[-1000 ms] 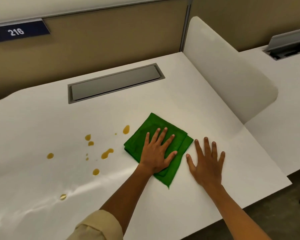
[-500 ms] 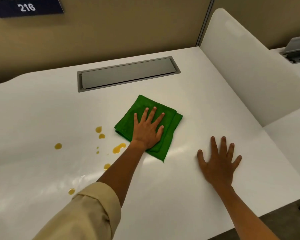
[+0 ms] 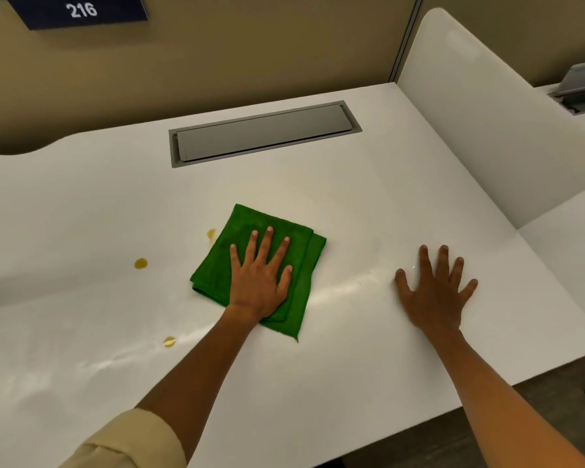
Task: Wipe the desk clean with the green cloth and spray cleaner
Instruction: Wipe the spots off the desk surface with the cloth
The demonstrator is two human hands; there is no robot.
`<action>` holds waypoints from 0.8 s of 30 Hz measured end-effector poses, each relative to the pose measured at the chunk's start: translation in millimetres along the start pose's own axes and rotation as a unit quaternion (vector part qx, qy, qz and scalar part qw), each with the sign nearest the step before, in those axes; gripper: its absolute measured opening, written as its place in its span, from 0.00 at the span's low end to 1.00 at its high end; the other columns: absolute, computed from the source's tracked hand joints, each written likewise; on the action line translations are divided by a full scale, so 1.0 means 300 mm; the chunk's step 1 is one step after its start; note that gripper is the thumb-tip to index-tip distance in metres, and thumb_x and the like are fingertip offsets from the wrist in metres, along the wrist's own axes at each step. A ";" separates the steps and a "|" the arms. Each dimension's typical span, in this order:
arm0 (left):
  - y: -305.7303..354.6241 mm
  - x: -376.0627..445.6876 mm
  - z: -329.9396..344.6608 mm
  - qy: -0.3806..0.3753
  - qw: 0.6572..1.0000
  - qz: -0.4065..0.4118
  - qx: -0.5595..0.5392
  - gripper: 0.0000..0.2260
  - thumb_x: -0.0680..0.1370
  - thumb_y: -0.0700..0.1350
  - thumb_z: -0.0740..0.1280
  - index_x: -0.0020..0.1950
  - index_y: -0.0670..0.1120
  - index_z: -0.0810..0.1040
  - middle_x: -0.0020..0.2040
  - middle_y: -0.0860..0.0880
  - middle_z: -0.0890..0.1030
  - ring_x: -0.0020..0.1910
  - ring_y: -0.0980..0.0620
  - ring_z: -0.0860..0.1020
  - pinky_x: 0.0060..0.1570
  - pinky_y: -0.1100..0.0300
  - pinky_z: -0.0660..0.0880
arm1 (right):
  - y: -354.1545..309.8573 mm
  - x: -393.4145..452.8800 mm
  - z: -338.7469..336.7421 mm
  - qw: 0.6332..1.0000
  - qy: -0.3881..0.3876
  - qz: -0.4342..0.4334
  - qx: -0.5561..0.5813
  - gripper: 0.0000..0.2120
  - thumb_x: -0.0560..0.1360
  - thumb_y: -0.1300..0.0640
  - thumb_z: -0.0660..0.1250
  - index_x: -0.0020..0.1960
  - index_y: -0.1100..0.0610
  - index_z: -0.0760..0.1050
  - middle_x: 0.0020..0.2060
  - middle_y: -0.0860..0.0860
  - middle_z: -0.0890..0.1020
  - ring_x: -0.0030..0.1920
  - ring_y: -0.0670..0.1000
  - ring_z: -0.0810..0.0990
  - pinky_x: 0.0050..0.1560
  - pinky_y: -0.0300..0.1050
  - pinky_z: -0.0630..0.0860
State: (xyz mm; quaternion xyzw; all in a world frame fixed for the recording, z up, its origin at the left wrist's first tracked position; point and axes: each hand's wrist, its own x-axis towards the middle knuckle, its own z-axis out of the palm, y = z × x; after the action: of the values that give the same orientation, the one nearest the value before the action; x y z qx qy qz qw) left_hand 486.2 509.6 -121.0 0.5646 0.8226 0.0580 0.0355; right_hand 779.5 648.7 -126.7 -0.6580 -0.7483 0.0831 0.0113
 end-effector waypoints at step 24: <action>0.106 0.315 -0.010 -0.042 0.999 -0.011 -0.004 0.30 0.78 0.67 0.42 0.79 0.59 0.47 0.81 0.49 0.45 0.79 0.44 0.44 0.72 0.32 0.43 | -0.061 0.022 0.014 1.000 0.009 0.006 0.011 0.40 0.73 0.26 0.49 0.79 0.42 0.48 0.80 0.50 0.47 0.79 0.57 0.41 0.74 0.67 0.39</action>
State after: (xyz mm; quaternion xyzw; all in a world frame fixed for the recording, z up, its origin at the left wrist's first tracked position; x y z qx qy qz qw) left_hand 481.2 609.1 -113.1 0.5573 0.8262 0.0375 0.0732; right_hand 760.0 652.6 -129.0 -0.6632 -0.7431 0.0856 0.0244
